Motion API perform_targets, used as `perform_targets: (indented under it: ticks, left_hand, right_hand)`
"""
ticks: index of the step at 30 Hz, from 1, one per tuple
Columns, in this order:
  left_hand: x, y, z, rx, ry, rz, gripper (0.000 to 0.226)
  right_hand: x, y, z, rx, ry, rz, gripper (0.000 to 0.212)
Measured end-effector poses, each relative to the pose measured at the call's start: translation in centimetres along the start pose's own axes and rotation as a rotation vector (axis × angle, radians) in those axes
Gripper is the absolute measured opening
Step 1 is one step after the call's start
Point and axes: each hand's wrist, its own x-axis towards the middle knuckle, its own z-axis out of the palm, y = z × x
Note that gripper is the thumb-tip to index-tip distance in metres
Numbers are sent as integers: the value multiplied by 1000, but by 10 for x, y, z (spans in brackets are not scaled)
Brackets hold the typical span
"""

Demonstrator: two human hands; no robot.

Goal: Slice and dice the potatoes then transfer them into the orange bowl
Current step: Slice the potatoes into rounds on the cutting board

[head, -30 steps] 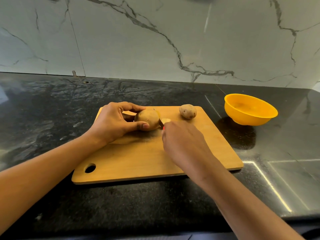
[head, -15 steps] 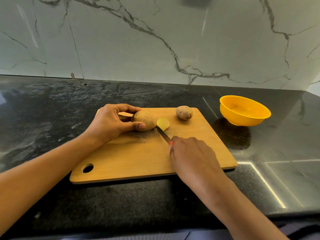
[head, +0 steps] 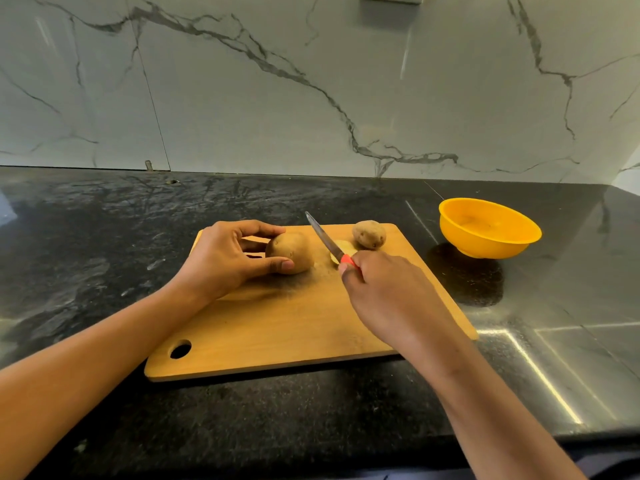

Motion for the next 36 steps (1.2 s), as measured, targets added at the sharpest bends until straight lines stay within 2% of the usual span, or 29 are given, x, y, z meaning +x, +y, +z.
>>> perform_targets:
  ticks: [6,13,17,22,28,34,36]
  left_hand:
    - [0,-1,0,34,18,9,59]
    - [-1,0,1,76,37,25,61]
    - [-5,2,2,105,49,33,59]
    - [-4,1,1,115,42,41,61]
    - [-3,1,1,102,37,39,53]
    - [-2,2,2,105,35,53,53]
    - [-2,2,2,102,35,48,55]
  right_hand:
    - [5,-9,9,6,-40,4,35]
    - [11,-16,5,-93,-90,-47,20]
    - [24,-21,1,-73,-113,-51,34]
    - [25,-19,-6,-15,-150,-29,35]
    - [30,-29,0,-110,-152,-43,36]
    - [31,-32,3,-132,-171,-25,32]
    - [32,-35,4,-134,-186,-23,24]
